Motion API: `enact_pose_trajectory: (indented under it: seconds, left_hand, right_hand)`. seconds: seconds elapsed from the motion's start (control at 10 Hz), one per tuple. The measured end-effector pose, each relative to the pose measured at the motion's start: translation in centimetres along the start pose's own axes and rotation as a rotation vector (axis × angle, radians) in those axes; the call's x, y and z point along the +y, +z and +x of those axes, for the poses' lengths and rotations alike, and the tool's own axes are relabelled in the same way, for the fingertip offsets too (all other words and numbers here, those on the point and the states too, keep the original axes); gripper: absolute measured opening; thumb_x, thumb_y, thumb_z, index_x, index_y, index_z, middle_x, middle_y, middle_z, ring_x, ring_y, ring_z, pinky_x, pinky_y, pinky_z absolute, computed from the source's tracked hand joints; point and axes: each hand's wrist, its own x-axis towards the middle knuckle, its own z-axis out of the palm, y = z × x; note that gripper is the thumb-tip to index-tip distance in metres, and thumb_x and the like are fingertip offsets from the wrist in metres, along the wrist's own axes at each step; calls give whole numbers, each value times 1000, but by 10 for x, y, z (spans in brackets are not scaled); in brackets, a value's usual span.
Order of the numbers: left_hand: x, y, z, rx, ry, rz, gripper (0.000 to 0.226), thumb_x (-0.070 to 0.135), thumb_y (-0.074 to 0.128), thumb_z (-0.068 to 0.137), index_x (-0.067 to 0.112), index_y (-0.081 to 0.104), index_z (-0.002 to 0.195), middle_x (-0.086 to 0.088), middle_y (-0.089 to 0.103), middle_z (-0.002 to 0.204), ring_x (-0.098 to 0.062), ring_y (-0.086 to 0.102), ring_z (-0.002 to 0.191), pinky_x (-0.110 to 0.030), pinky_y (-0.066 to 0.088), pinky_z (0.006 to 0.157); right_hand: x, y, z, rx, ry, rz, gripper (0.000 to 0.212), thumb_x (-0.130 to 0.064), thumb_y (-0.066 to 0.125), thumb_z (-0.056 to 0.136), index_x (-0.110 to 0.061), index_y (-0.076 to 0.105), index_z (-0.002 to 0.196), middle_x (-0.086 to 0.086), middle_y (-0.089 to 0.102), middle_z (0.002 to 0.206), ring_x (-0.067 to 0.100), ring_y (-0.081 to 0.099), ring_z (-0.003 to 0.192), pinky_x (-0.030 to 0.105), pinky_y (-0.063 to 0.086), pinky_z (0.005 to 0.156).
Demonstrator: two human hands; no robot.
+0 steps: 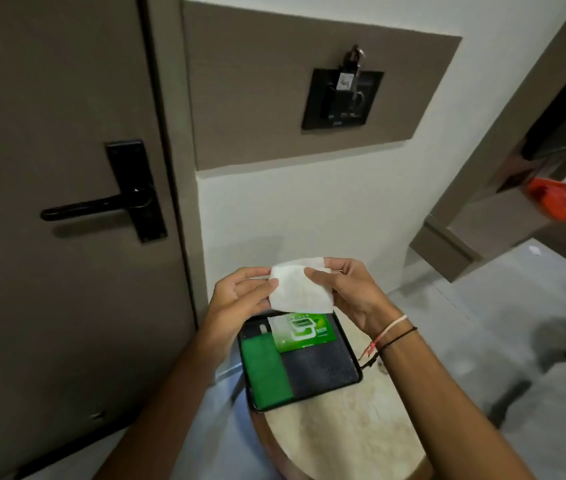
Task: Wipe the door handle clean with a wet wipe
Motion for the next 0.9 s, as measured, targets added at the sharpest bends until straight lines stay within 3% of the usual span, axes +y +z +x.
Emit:
enact_pose_trajectory:
  seconds: [0.1,0.2,0.3,0.4,0.5,0.6,0.7,0.8,0.9]
  left_hand:
    - [-39,41,30,33,-71,87,13,3,75,93,4,76,106,-15,82,97,-23,80,83,-23,66,67]
    - [-74,66,50,120,-118,158,17,2,75,93,-4,76,109,-15,80,91,-16,78,71,-20,64,60]
    - [-136,92,69,250,-245,228,21,1,70,96,-9,71,115,-19,77,101,-24,76,82,-28,66,65]
    - [-180,97,76,319,-376,244,20,3,68,98,-6,70,116,-25,74,117,-34,73,94,-33,64,67]
    - [-240,94,86,400,-559,244,21,2,67,99,-6,67,119,-24,72,120,-26,70,84,-34,64,67]
    - [-282,92,92,454,-636,287,26,0,67,99,-8,66,124,-26,70,123,-28,68,90,-43,62,79]
    - [-329,89,108,452,-704,328,34,-2,66,99,-5,64,132,-28,68,130,-30,65,101,-37,60,78]
    - [-347,86,118,402,-746,374,48,-3,65,99,-1,55,146,-28,65,136,-33,65,112,-37,58,90]
    - [-357,86,118,344,-780,416,61,-2,64,100,0,40,156,-32,52,149,-39,52,138,-37,44,113]
  right_hand:
    - [26,-49,20,20,64,33,31,-3,65,95,13,67,122,21,73,99,17,74,68,24,61,59]
    - [49,-84,42,27,140,55,30,-5,68,94,9,68,120,17,73,96,11,73,64,22,59,56]
    - [101,-132,79,-45,333,51,25,0,72,90,-2,65,114,10,72,87,10,73,58,25,59,53]
    - [143,-153,100,-95,454,44,26,4,67,92,-1,61,116,8,71,82,15,73,63,31,63,57]
    - [202,-163,131,-106,550,-8,36,3,62,96,7,56,131,15,66,99,28,66,93,49,60,91]
    - [244,-164,147,-94,618,-43,39,1,61,97,5,56,136,14,63,102,31,59,102,51,54,100]
    - [291,-163,169,-85,680,-52,43,1,58,98,2,54,140,17,62,114,28,60,104,32,57,75]
    - [310,-162,181,-80,704,-101,51,1,59,97,0,48,147,20,58,129,32,59,115,31,55,80]
    - [324,-166,185,-107,726,-221,61,0,58,97,-2,37,155,20,45,153,36,48,138,35,43,96]
